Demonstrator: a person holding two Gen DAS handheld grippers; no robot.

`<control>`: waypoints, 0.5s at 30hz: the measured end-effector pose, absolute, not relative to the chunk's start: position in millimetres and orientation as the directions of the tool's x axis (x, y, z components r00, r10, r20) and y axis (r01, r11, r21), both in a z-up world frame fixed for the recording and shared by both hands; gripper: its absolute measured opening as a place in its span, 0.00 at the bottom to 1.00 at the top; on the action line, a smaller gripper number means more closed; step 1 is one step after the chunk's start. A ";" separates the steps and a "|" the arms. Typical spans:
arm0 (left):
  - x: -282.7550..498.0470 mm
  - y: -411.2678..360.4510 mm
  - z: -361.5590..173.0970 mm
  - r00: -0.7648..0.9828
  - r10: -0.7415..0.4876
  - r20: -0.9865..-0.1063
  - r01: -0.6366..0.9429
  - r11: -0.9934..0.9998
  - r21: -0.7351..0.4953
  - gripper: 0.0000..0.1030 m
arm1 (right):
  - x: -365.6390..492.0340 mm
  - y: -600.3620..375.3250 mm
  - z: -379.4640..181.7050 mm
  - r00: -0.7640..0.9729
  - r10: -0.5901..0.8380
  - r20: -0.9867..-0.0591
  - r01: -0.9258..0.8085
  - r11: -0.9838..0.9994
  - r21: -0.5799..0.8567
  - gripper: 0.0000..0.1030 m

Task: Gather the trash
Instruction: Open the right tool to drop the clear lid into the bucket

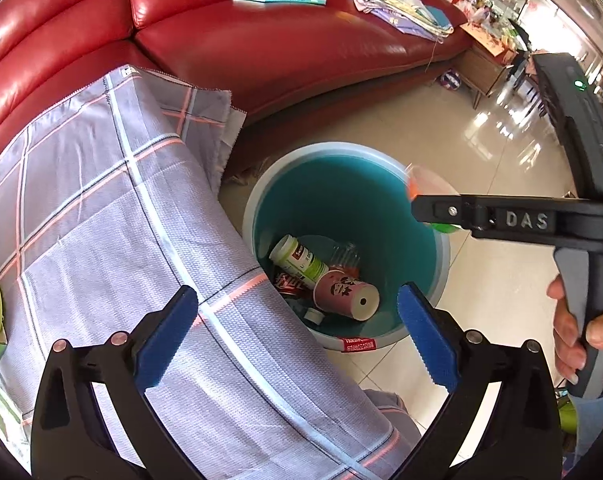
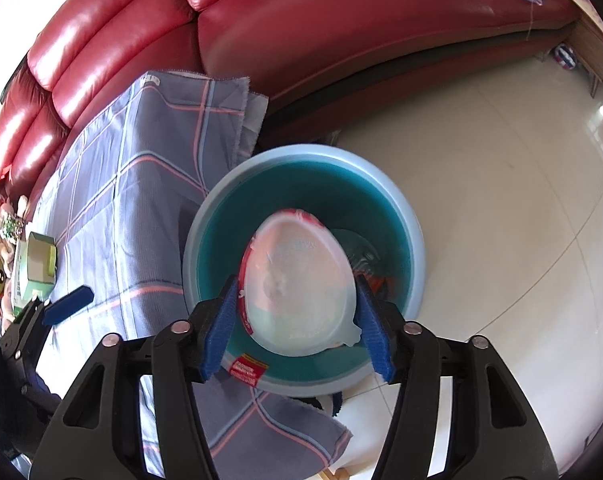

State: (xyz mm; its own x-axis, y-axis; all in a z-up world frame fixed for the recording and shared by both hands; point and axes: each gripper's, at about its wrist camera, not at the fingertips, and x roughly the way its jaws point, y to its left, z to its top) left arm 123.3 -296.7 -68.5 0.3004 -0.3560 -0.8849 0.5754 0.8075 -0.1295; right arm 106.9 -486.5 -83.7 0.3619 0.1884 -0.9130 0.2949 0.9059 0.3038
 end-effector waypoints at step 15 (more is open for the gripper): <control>124.6 -288.4 -69.2 0.295 -0.370 -0.881 0.564 0.811 -0.152 0.93 | 108.1 -484.0 -84.8 0.360 0.151 -0.921 0.328 0.903 0.276 0.94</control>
